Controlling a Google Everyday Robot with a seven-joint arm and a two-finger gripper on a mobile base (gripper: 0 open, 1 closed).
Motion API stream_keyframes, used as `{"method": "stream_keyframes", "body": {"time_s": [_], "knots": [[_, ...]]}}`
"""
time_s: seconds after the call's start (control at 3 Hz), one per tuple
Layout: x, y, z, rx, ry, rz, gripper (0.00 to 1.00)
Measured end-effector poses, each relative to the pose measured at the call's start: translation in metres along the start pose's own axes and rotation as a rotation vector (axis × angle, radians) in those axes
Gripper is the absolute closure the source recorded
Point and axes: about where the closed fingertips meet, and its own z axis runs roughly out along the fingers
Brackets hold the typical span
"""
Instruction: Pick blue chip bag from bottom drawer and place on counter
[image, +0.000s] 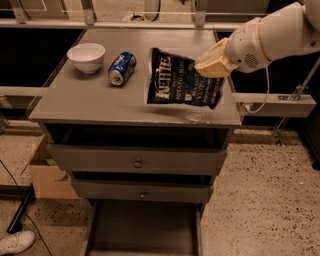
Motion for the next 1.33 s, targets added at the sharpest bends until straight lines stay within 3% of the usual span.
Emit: {"method": "stream_keyframes", "body": {"time_s": [0.67, 1.0, 1.33], "knots": [[0.023, -0.010, 0.051, -0.113, 0.039, 0.030, 1.00], [0.023, -0.010, 0.051, -0.113, 0.039, 0.030, 1.00], [0.023, -0.010, 0.051, -0.113, 0.039, 0.030, 0.86]]}}
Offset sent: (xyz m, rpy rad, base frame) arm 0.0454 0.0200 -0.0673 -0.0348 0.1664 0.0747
